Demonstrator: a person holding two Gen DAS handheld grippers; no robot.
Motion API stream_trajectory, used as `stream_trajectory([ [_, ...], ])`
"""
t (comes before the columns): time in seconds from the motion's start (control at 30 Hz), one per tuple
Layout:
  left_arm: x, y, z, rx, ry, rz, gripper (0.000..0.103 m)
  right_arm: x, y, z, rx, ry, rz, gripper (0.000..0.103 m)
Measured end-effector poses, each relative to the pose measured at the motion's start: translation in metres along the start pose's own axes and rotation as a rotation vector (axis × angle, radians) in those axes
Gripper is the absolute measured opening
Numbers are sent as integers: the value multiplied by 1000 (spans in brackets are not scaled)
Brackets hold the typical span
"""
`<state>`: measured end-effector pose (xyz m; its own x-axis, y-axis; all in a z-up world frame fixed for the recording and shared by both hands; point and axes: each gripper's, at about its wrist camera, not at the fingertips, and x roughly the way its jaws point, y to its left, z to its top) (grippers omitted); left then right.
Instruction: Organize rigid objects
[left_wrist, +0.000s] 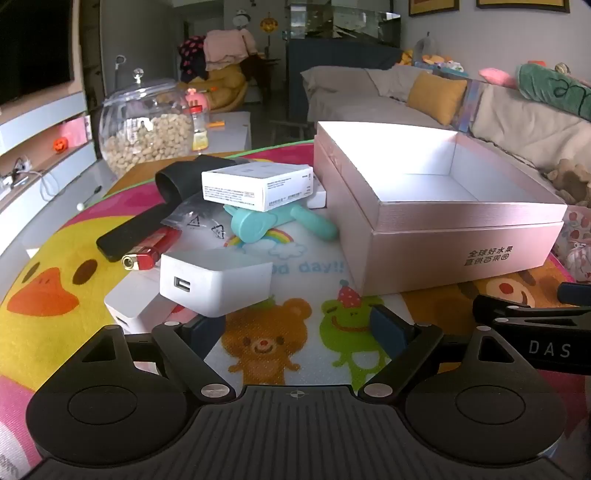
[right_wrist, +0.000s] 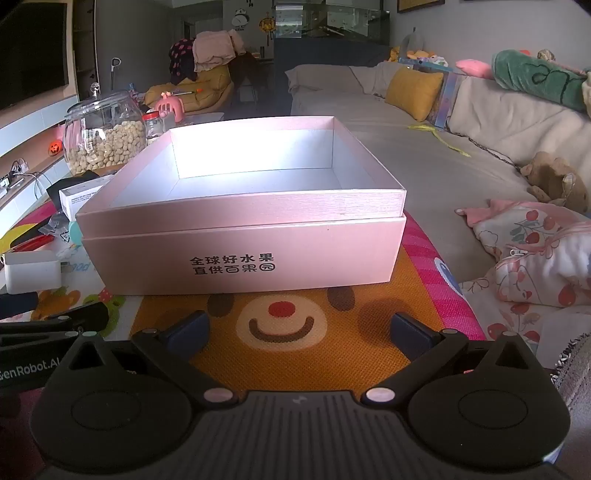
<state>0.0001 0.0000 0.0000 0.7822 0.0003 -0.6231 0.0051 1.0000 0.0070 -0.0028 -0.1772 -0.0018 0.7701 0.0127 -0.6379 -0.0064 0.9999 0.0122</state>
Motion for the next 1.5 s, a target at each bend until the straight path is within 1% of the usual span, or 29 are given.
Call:
stream_trajectory([
  [0.07,0,0,0,0,0,0,90,0,0,0,-12,6,-10,103],
  [0.37,0,0,0,0,-3,0,90,0,-2,-1,1,0,2,103],
  [1.5,0,0,0,-2,-4,-2,90,0,-2,-1,3,-2,3,103],
])
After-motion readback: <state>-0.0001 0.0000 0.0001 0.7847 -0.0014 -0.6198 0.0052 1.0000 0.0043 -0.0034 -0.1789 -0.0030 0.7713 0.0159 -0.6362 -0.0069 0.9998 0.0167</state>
